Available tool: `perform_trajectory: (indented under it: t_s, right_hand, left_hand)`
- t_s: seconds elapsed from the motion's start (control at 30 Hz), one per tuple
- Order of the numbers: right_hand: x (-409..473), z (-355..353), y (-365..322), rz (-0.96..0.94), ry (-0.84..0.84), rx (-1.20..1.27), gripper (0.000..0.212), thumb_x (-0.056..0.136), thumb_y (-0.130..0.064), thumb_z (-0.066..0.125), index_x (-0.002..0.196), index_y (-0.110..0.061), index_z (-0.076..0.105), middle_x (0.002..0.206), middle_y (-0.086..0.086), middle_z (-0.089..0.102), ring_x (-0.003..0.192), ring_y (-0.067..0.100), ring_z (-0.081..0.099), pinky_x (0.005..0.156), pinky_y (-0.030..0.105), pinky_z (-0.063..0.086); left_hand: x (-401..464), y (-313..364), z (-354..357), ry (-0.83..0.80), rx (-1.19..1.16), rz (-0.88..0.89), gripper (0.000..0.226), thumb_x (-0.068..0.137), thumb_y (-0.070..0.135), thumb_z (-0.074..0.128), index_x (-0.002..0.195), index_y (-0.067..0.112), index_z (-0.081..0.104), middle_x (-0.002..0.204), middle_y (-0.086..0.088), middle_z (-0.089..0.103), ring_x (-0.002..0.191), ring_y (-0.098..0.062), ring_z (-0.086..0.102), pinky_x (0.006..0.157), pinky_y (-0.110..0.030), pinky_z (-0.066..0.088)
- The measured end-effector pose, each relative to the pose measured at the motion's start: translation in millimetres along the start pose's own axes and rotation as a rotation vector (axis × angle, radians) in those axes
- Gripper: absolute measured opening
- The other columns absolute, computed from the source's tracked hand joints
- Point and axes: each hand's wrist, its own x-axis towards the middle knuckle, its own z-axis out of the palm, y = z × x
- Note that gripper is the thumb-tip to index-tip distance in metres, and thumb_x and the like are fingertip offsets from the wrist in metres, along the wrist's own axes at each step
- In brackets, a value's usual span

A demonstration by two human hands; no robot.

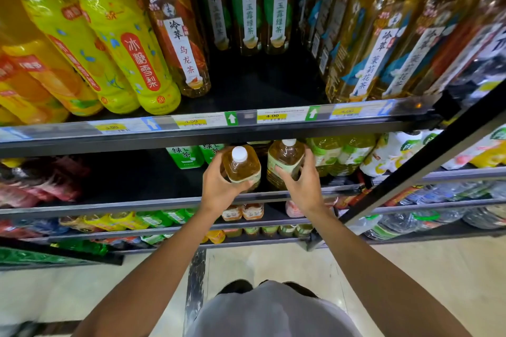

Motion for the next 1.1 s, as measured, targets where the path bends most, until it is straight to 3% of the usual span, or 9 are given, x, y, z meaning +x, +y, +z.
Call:
perform_trajectory:
  t_s: [0.17,0.37,0.43,0.57,0.77,0.9,1.03,1.1]
  right_hand:
    - [-1,1,3,0.003,-0.01,-0.021,0.085,0.086,-0.037,0.077,0.153,-0.029,0.025,0.149,-0.008,0.048,0.137,0.006,0.045,0.116,0.039,0.041]
    - [-9,8,2,-0.01,0.03,0.024,0.081,0.092,-0.034,0.072,0.155,-0.029,0.021,0.15,-0.011,0.045,0.137,0.0,0.043,0.116,0.041,0.041]
    - [-14,12,5,-0.023,0.066,0.049,0.083,0.095,-0.035,0.068,0.158,-0.033,0.014,0.157,-0.009,0.039,0.144,0.005,0.038,0.117,0.047,0.039]
    - [-28,21,4,-0.069,0.182,0.075,0.078,0.101,-0.03,0.061,0.158,-0.042,0.009,0.164,-0.013,0.022,0.151,0.013,0.027,0.114,0.055,0.04]
    - [-25,15,9,-0.074,0.146,0.058,0.061,0.105,-0.022,0.052,0.155,-0.04,0.023,0.161,-0.01,0.029,0.149,0.012,0.032,0.114,0.053,0.041]
    - [-21,5,9,-0.04,0.109,-0.017,0.057,0.107,-0.032,0.045,0.156,-0.04,0.017,0.16,-0.009,0.035,0.147,0.013,0.037,0.113,0.052,0.042]
    - [-30,8,0,-0.073,0.089,-0.021,0.069,0.105,-0.032,0.049,0.157,-0.046,0.006,0.163,-0.011,0.027,0.148,0.013,0.034,0.115,0.052,0.041]
    - [-31,12,-3,-0.101,0.098,-0.023,0.073,0.104,-0.028,0.052,0.158,-0.045,0.005,0.165,-0.013,0.024,0.149,0.011,0.032,0.114,0.052,0.041]
  left_hand:
    - [10,-16,12,-0.037,0.003,-0.015,0.083,0.06,0.019,0.098,0.131,0.026,0.055,0.126,0.005,0.065,0.118,-0.01,0.062,0.102,-0.027,0.051]
    - [19,-21,17,-0.108,-0.013,-0.045,0.092,0.071,0.022,0.093,0.146,0.026,0.041,0.132,0.002,0.066,0.122,-0.01,0.062,0.107,-0.037,0.051]
    - [18,-25,18,-0.112,-0.023,-0.053,0.093,0.077,0.023,0.089,0.151,0.03,0.033,0.136,0.002,0.063,0.127,-0.011,0.06,0.11,-0.043,0.049]
    - [-1,-33,21,-0.068,-0.012,0.015,0.091,0.093,0.026,0.074,0.159,0.042,0.014,0.158,0.004,0.041,0.144,-0.011,0.041,0.116,-0.048,0.042]
    - [-14,-28,26,-0.077,-0.065,0.105,0.076,0.105,0.019,0.056,0.159,0.047,0.009,0.164,0.011,0.03,0.15,-0.009,0.033,0.12,-0.038,0.035]
    - [-6,-28,23,-0.146,-0.063,0.099,0.076,0.106,0.018,0.054,0.16,0.044,0.006,0.165,0.02,0.023,0.15,-0.002,0.028,0.117,-0.018,0.031]
    - [-16,-20,26,-0.1,-0.049,0.109,0.07,0.107,0.012,0.05,0.163,0.023,0.009,0.163,0.009,0.021,0.146,0.012,0.023,0.11,-0.004,0.027]
    - [-24,-19,30,-0.074,-0.076,0.119,0.067,0.107,0.01,0.048,0.163,0.02,0.013,0.162,0.003,0.024,0.145,0.01,0.026,0.107,-0.003,0.03]
